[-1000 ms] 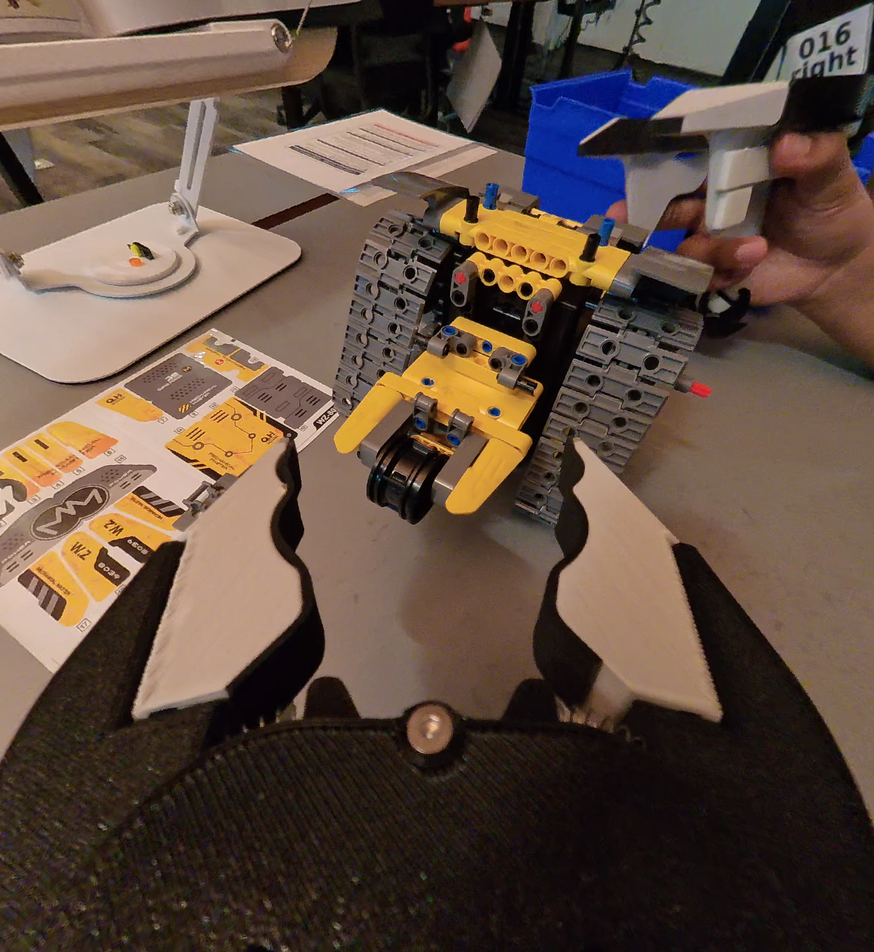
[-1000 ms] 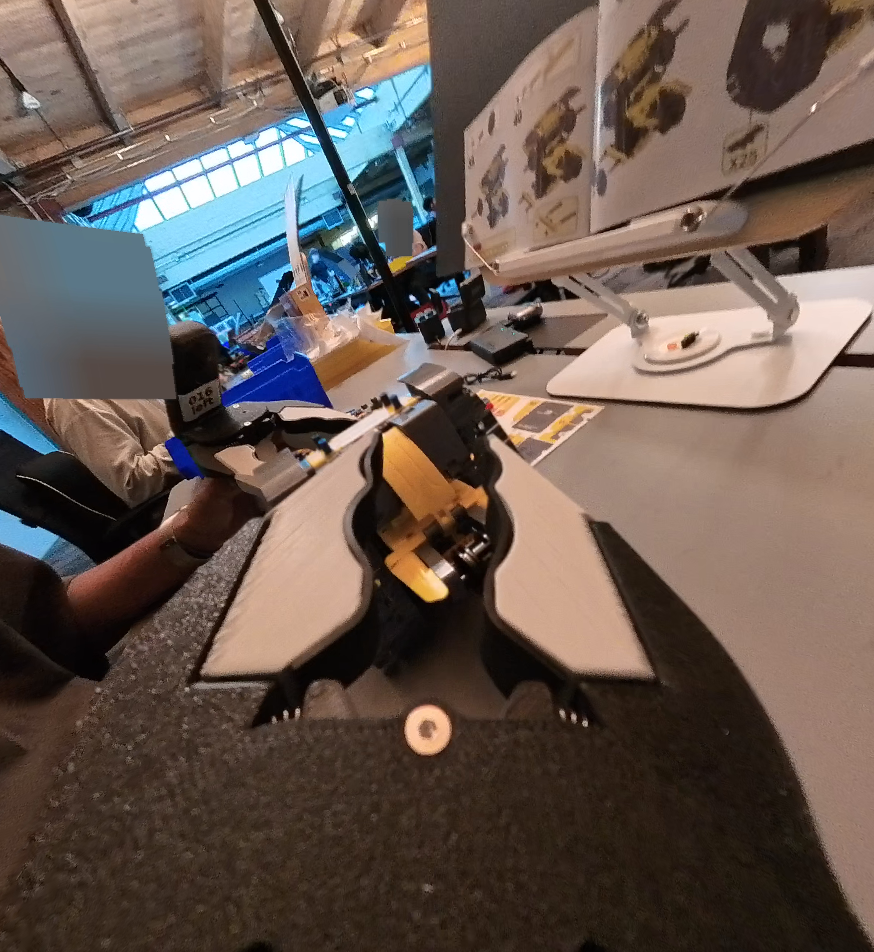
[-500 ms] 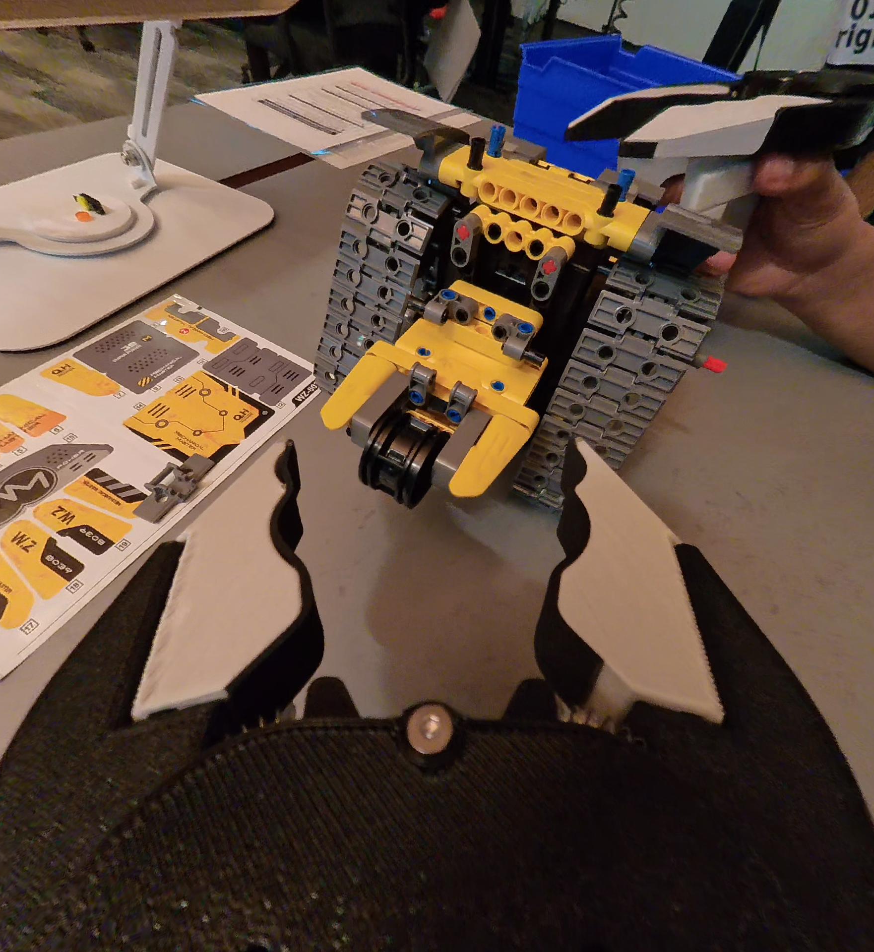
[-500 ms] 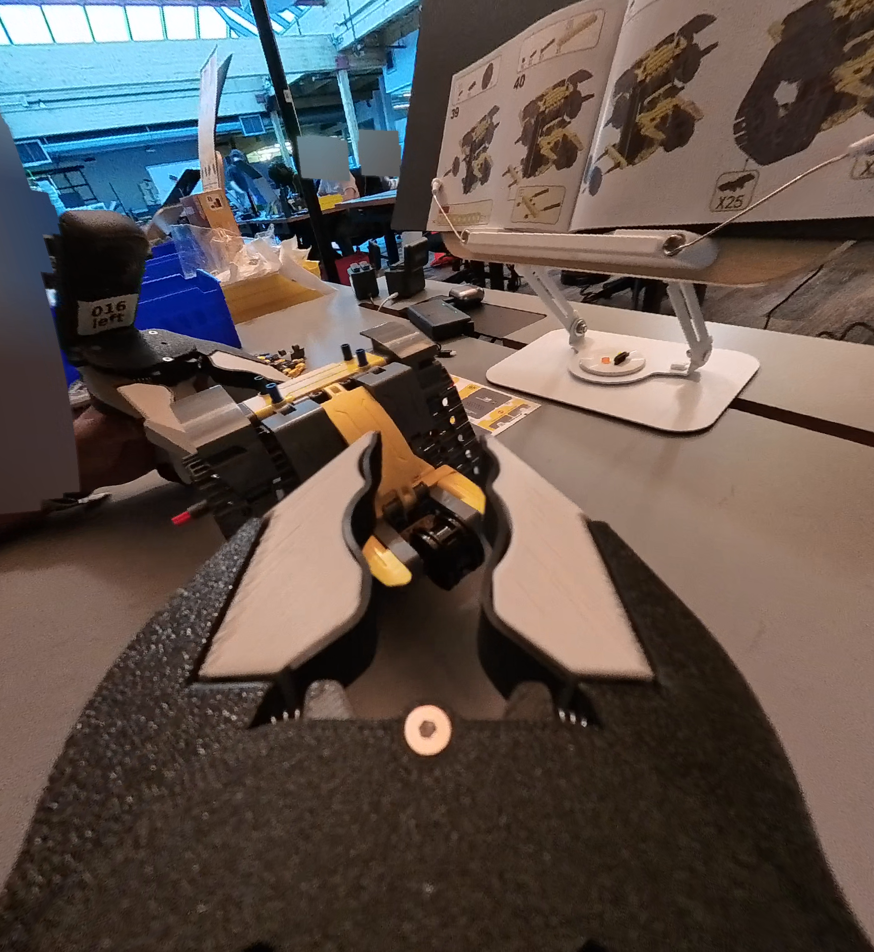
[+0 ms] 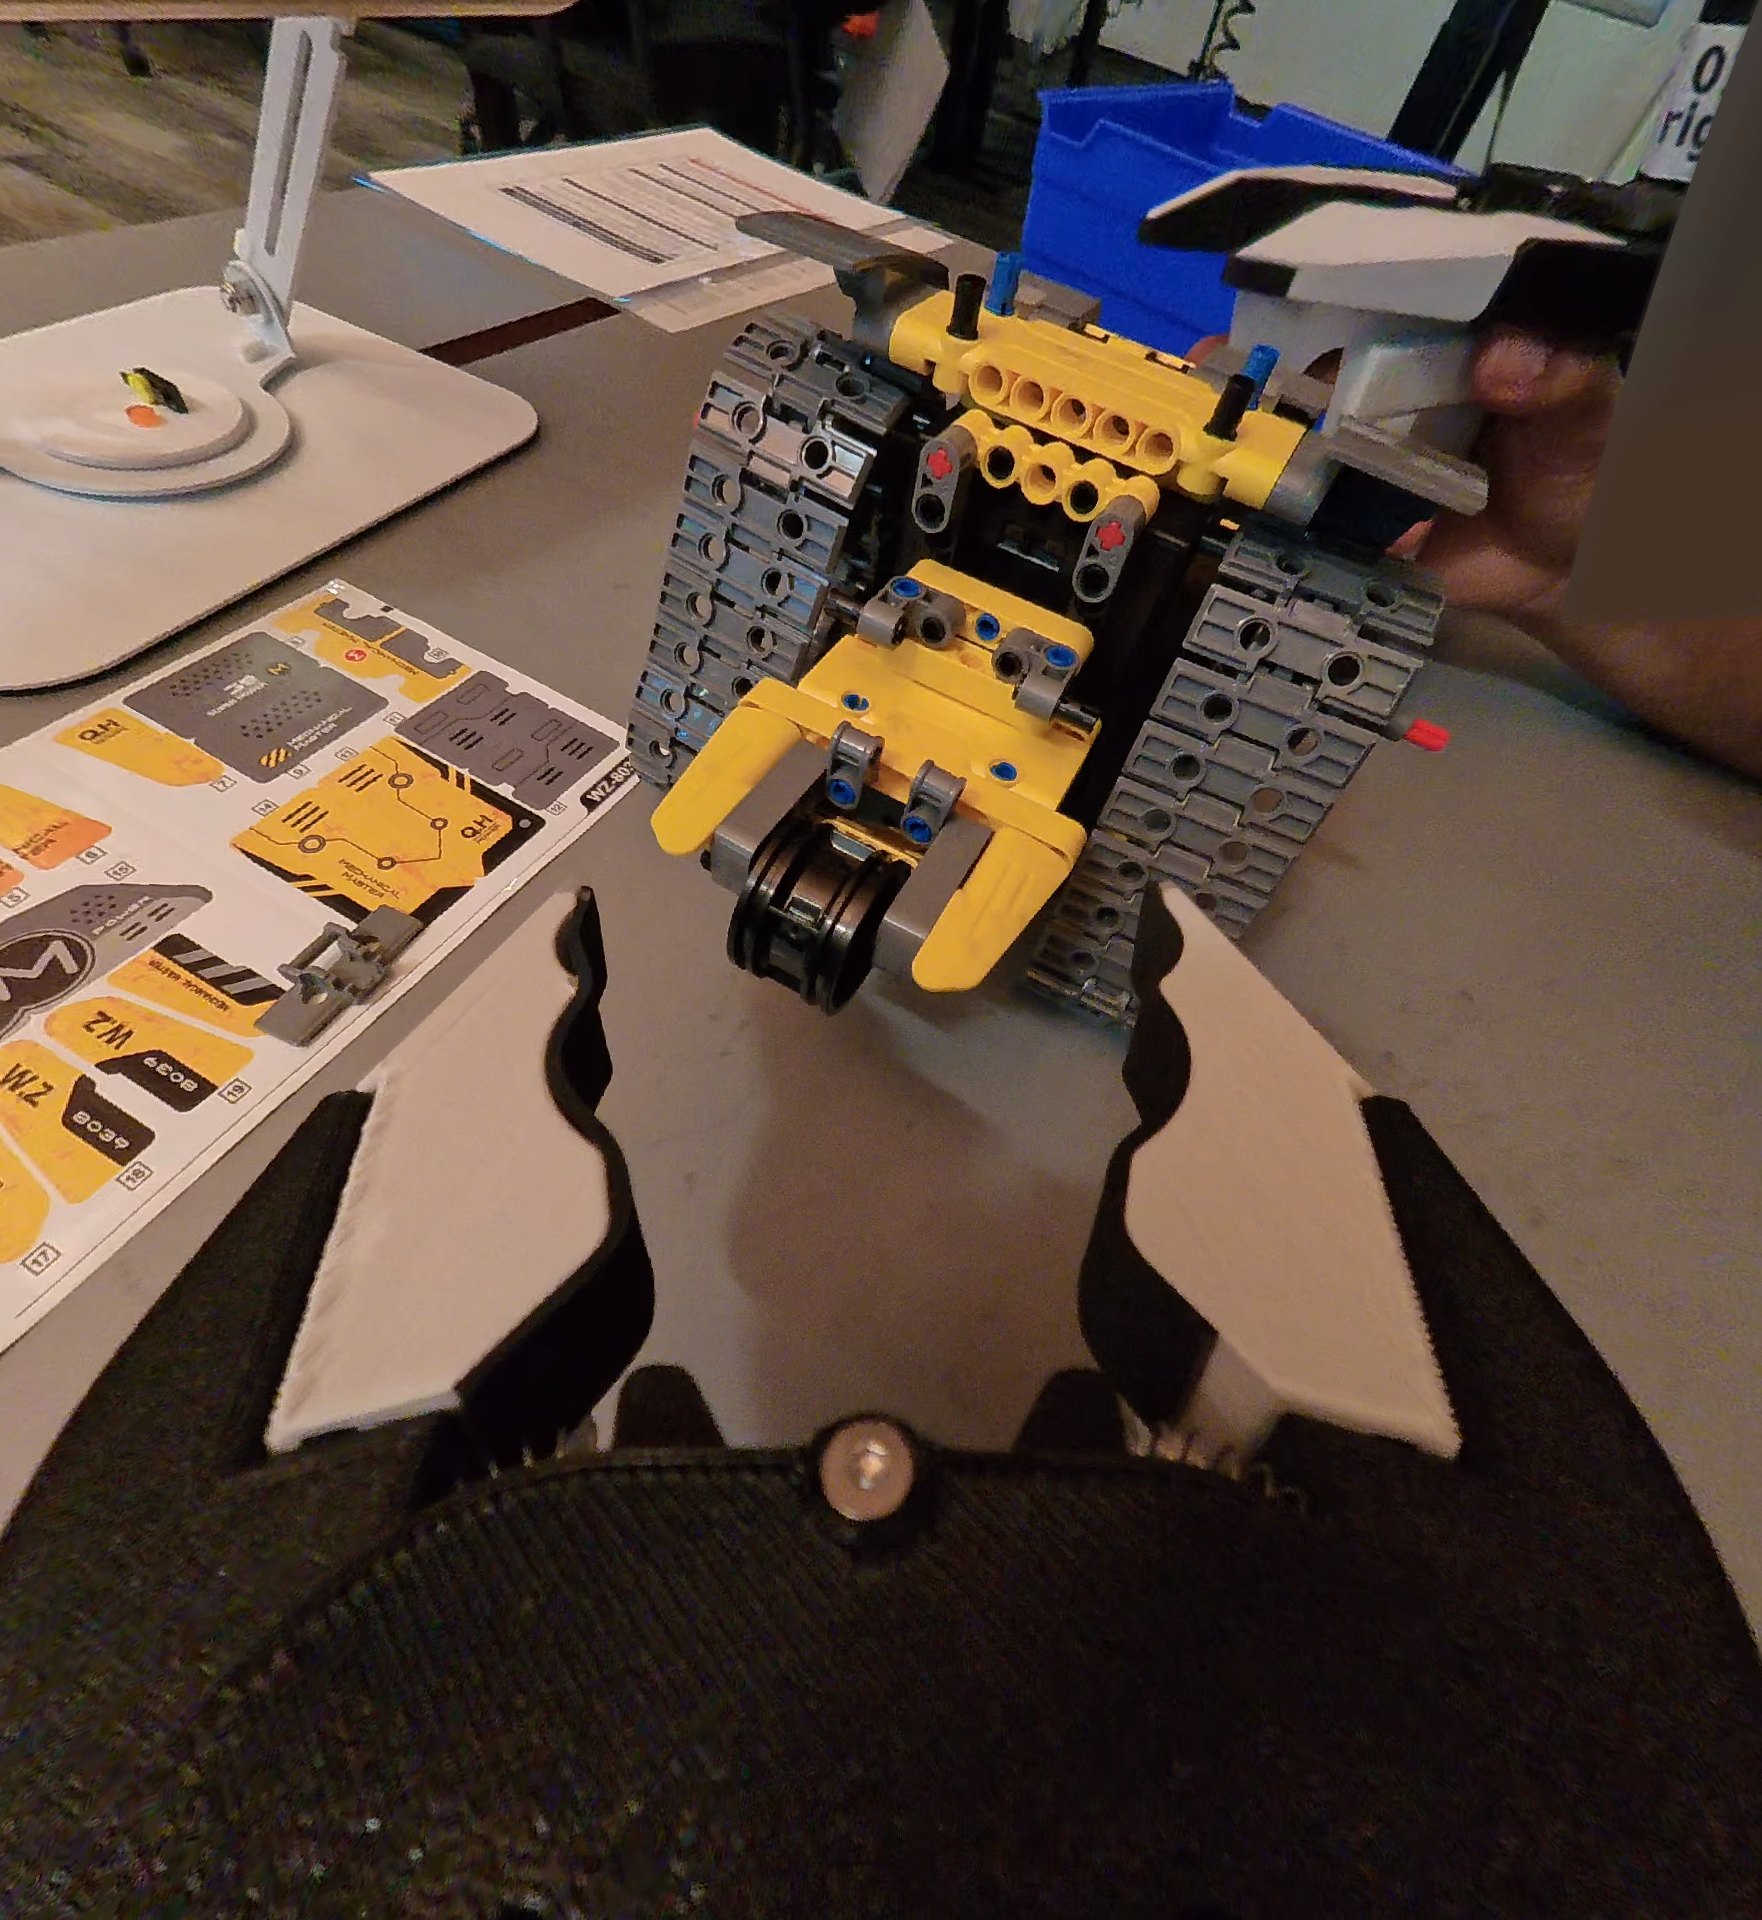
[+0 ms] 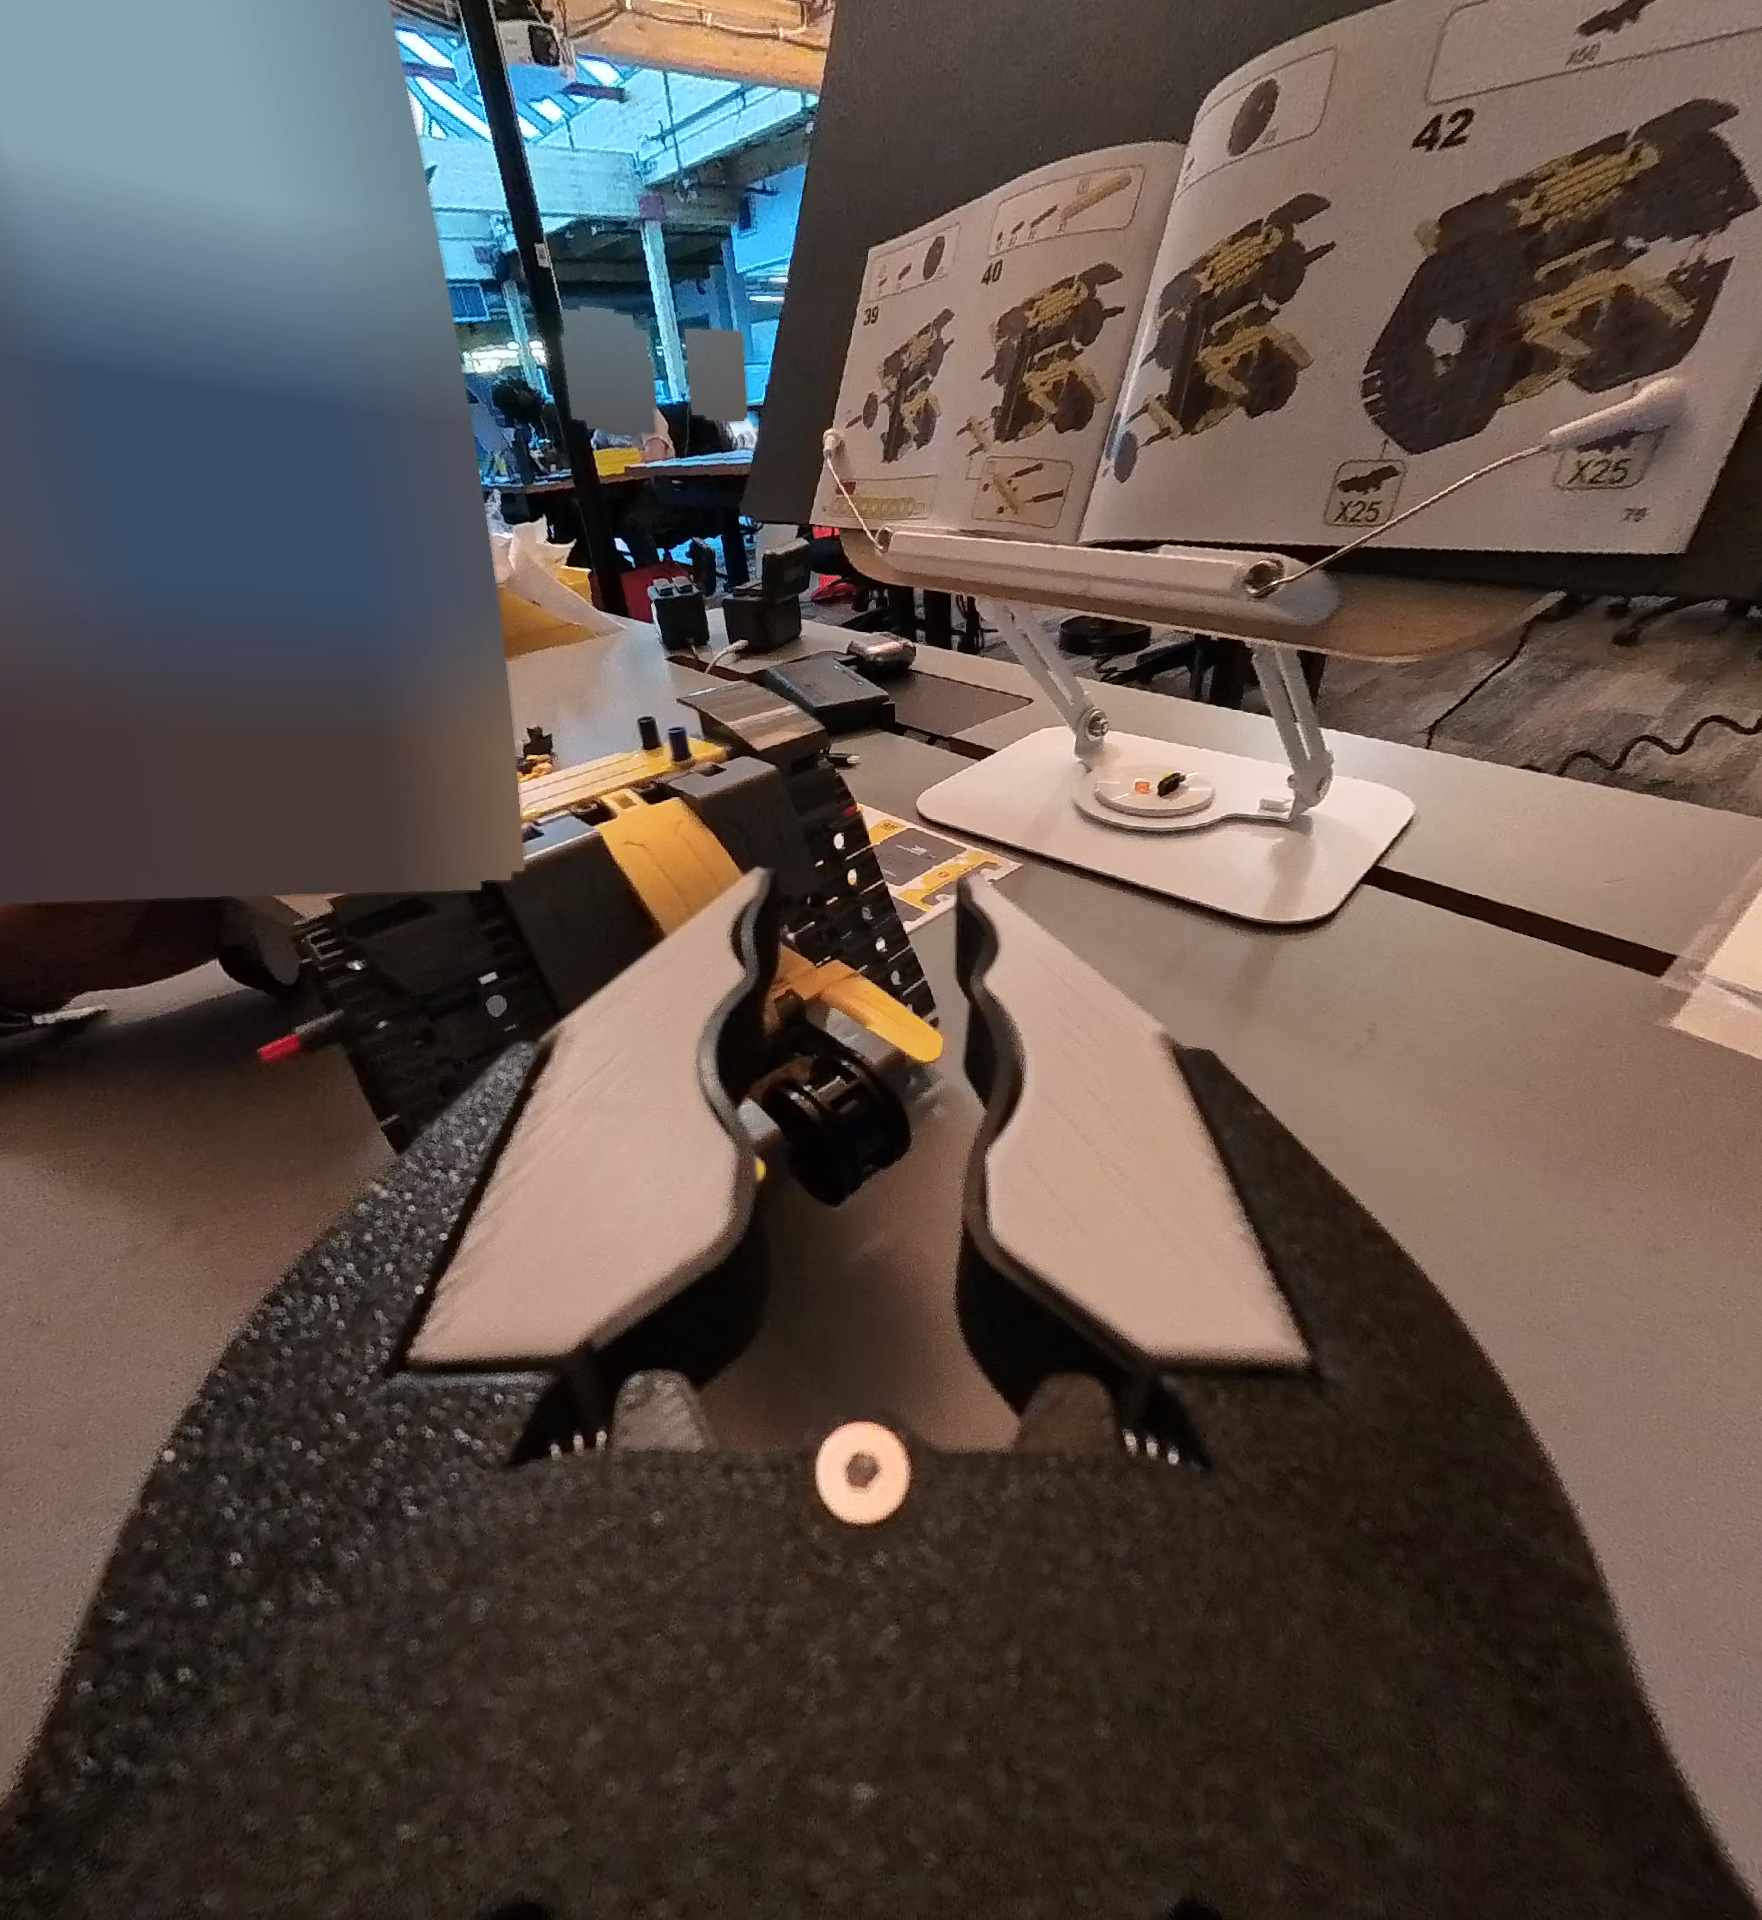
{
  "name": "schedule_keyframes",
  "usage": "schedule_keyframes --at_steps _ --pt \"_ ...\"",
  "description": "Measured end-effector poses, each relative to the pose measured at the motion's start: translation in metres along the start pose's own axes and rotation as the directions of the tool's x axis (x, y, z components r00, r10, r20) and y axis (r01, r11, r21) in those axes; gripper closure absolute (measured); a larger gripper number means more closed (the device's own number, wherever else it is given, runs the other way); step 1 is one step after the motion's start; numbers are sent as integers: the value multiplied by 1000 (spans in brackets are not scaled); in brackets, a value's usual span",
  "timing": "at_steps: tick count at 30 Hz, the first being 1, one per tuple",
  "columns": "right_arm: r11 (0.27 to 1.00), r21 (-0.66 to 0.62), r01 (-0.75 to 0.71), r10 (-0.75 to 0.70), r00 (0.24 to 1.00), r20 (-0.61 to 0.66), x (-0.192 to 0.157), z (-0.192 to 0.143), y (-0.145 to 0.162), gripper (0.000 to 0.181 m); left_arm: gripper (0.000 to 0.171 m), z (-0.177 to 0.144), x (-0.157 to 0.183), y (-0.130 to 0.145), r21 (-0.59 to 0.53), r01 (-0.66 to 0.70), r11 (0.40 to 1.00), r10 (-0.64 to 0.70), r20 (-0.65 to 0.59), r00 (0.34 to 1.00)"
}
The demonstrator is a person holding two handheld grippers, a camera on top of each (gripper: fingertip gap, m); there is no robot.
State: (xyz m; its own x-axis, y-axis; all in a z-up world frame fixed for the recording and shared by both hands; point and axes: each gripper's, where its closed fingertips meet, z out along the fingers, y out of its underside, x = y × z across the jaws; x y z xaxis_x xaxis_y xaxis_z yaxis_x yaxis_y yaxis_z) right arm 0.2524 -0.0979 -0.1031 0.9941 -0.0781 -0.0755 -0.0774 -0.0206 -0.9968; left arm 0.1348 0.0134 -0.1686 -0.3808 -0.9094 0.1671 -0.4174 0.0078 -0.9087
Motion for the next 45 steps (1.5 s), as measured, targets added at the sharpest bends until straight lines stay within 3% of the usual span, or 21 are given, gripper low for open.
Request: schedule_keyframes --at_steps 9,45 --pt "999 -46 -10 10 1000 12 -1 5 13 149 73 -1 0 0 1 0 1000 0 -3 1000" --pt "999 -30 -25 25 999 20 -7 4 7 149 74 -4 -2 -7 28 -38 999 37 36 999"
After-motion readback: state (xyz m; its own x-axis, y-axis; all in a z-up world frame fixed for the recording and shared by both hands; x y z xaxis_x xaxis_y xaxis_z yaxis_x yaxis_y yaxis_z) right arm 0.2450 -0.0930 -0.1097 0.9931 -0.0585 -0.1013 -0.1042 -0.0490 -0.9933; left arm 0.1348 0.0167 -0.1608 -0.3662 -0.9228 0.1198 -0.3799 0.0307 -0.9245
